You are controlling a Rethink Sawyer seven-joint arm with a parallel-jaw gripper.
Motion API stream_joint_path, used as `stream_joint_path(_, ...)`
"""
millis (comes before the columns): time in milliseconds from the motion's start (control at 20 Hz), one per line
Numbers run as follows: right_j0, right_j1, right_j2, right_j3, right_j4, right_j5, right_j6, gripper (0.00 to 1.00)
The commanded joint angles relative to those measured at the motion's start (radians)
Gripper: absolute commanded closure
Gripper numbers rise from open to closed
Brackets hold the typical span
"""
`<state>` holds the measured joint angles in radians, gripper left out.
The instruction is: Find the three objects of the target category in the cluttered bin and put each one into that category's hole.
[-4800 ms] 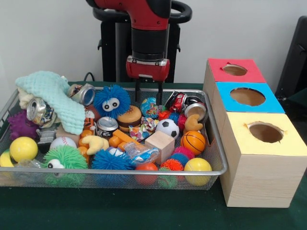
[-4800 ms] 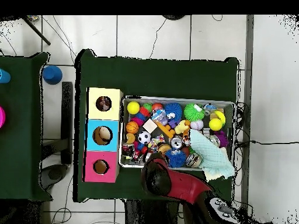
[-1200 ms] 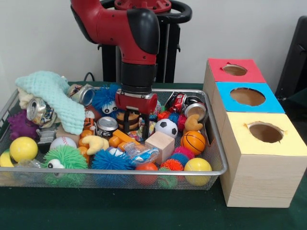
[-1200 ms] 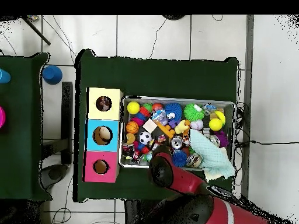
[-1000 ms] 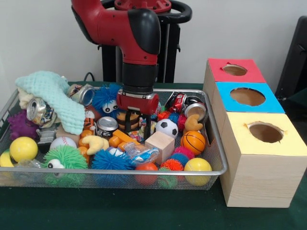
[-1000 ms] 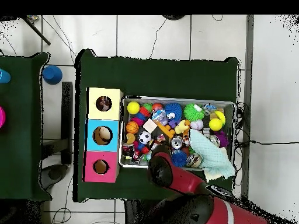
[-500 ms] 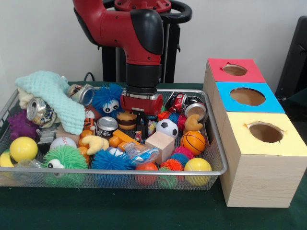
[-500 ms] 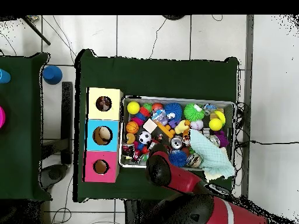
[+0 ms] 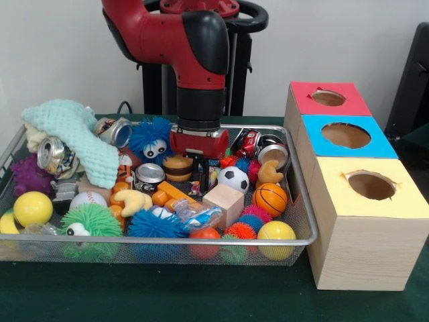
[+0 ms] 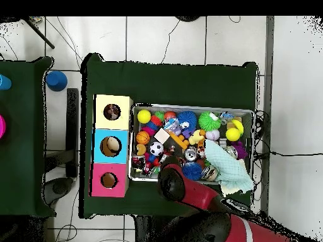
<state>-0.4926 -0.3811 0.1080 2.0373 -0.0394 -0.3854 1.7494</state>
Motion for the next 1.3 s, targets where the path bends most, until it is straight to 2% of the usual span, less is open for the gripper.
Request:
stream_joint_path(50, 0.037, -0.093, 0.048, 0.022, -0.014, 0.222, 0.097, 1.00)
stream_joint_path(150, 0.056, -0.161, 0.031, 0.076, -0.005, 0.263, 0.111, 1.00)
stream_joint_path(450, 0.091, -0.316, -0.012, 0.152, 0.004, 0.394, 0.116, 1.00)
stream_joint_path(900, 0.083, -0.422, -0.004, 0.207, 0.000, 0.493, 0.123, 1.00)
stream_joint_path(1100, 0.104, -0.479, -0.020, 0.220, 0.013, 0.542, 0.131, 1.00)
stream_joint_path(1300, 0.128, -0.502, -0.035, 0.217, 0.027, 0.568, 0.148, 1.00)
